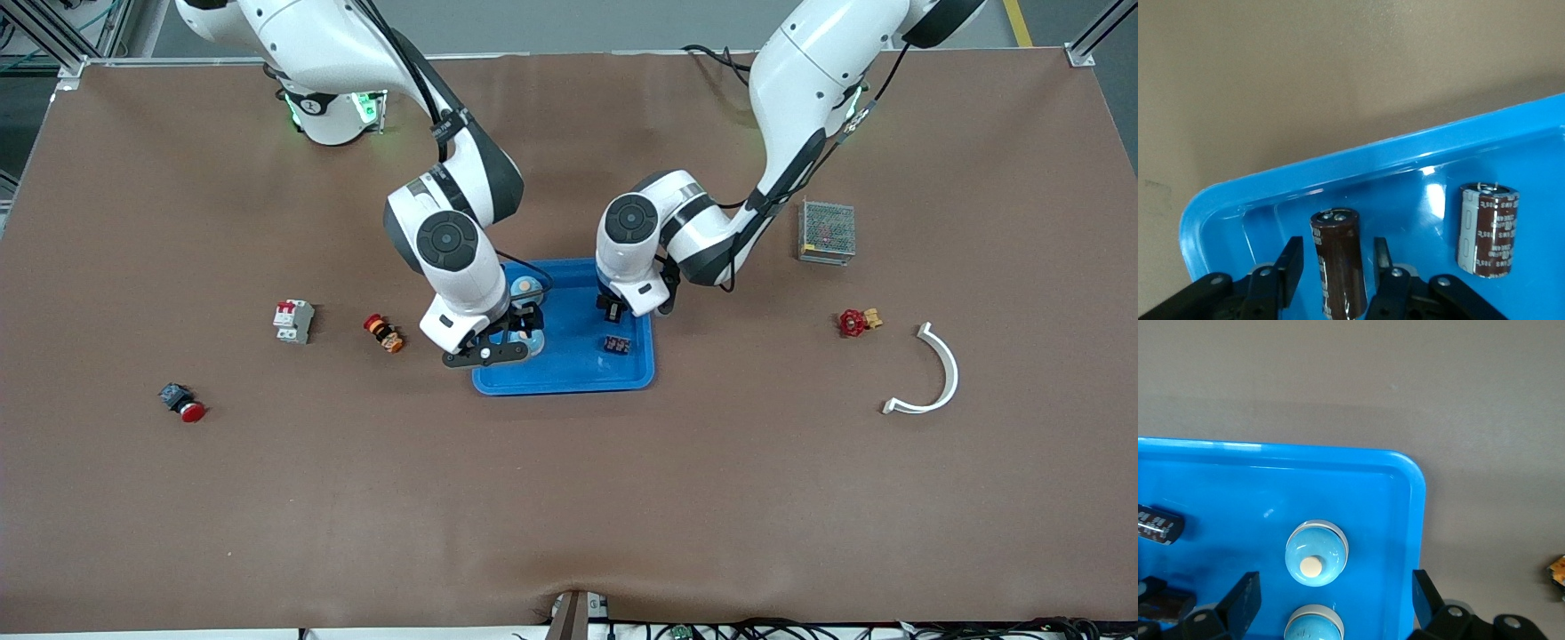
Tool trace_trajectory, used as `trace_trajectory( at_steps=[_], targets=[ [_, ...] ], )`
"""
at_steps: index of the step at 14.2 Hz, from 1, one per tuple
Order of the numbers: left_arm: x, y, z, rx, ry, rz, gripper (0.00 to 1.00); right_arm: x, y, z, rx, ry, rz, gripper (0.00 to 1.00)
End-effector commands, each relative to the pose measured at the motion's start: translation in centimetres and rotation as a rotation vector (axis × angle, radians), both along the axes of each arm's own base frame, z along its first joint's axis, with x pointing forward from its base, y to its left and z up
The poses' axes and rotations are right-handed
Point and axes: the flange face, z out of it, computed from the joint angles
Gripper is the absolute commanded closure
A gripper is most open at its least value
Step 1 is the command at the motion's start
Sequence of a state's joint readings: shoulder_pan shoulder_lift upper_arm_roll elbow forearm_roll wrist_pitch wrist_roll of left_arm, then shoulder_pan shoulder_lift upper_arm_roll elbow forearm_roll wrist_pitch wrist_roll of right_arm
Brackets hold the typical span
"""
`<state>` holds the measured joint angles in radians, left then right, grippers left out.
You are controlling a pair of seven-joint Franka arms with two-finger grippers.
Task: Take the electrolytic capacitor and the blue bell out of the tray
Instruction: 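Lift the capacitor with the left gripper while the right gripper grasps the bell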
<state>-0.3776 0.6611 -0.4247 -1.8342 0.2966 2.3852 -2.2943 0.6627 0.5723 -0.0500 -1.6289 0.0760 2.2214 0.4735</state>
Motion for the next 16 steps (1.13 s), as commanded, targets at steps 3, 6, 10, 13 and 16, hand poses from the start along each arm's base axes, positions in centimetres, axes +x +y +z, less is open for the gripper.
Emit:
trace_trajectory(
  at_steps=[3, 6, 10, 13, 16],
  targets=[
    [0.3, -0.4, -0.3, 0.009, -0.018, 0.003, 0.75, -0.6, 1.4, -2.3, 0.003, 0.002, 0.007, 0.00],
    [0.5, -0.5, 0.3, 0.005, -0.027, -0.009, 1.00, -0.7, 1.9, -3.4, 0.008, -0.009, 0.012, 0.00],
    [1.3, -0.2, 2.1, 0.031, -0.079, -0.050, 1.00, -1.0, 2.3, -4.5, 0.009, -0.014, 0.018, 0.00],
    [2.0, 0.4, 4.3, 0.060, -0.128, -0.084, 1.00, -1.1, 2.2, -5.6, 0.003, -0.009, 0.021, 0.00],
    [2.7, 1.1, 7.2, 0.086, -0.147, -0.142, 1.00, -1.6, 2.9, -6.6, 0.003, -0.015, 0.030, 0.00]
  ],
)
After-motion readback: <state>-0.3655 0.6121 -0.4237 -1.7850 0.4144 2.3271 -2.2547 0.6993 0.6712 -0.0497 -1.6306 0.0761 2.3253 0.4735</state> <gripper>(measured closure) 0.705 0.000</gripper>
